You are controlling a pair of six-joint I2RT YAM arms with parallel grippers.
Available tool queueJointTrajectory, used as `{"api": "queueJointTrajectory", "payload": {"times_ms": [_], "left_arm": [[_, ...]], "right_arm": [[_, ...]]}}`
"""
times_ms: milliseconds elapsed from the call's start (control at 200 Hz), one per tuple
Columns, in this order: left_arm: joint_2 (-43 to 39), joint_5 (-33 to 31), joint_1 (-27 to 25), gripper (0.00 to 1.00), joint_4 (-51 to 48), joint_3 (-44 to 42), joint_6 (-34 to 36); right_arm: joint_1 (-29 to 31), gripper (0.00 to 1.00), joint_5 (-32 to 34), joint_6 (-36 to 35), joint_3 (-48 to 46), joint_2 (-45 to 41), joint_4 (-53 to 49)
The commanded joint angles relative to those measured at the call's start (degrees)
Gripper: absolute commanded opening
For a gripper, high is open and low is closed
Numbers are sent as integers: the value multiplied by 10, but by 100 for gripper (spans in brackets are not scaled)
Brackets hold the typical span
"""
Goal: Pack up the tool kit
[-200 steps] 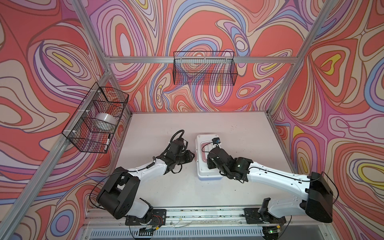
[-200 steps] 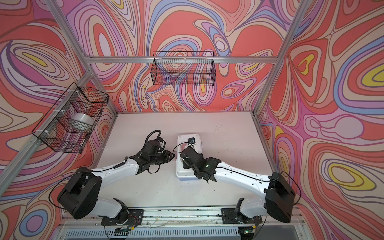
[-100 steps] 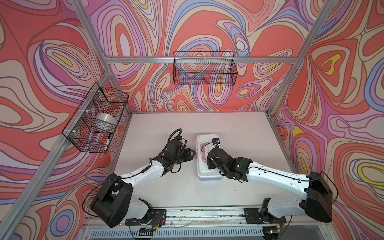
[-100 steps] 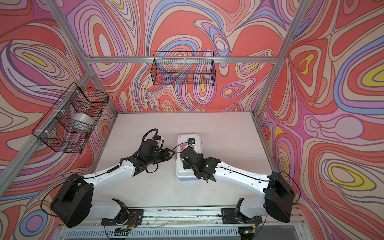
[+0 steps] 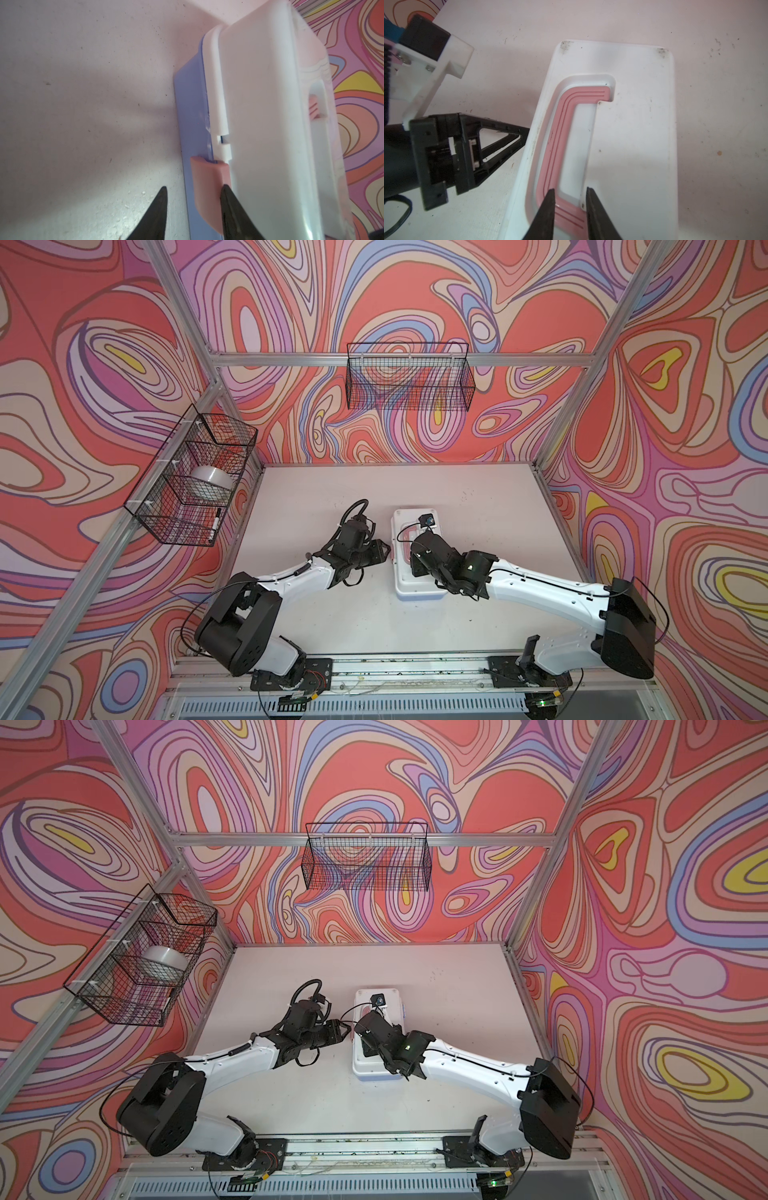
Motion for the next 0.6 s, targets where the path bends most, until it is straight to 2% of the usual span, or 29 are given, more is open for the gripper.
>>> {"api": "queueJointTrajectory", "payload": {"times_ms": [0,230,596], "left_arm": [[5,8,-3,42,3,2,-3],[-5,16,-4,42,5,2,-7],[44,31,-7,40,18,8,-8]], "right_arm": [[-2,27,10,-4,10,5,-7],[-3,27,8,-3,7,7,-6],[-3,27,6,-1,7,17,-4]]}}
